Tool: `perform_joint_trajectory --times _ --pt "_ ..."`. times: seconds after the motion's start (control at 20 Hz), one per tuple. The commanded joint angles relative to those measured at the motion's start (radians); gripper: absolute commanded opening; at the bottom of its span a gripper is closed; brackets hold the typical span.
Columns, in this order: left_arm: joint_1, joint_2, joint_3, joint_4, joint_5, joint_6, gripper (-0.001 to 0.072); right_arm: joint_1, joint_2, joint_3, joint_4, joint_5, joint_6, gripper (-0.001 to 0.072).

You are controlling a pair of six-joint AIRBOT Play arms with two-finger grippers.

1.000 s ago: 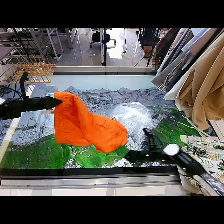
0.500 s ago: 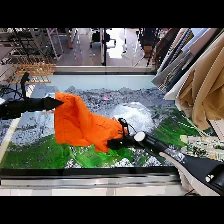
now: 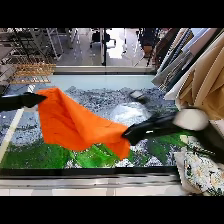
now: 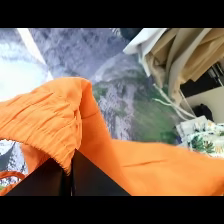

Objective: Fold the clothes and pants, and hang the long-sleeved shirts on hangers.

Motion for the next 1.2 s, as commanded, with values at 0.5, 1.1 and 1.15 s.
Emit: perform_joint_trajectory --times 0.5,1.1,1.15 --pt "0.217 0.46 0.001 -0.8 -0.129 0.001 0.0008 -0.143 0.317 0.35 -0.3 -0.599 -0.048 0.0009" --pt "-0.251 -0.24 -0.069 0.085 0.586 0.067 0.0009 -0.336 -0.742 0.355 -0.003 -0.899 0.01 0.001" --pt "-0.263 -0.324 -0.053 0.087 0.692 0.068 0.0009 -0.342 -0.797 0.373 0.048 -0.941 0.011 0.0013"
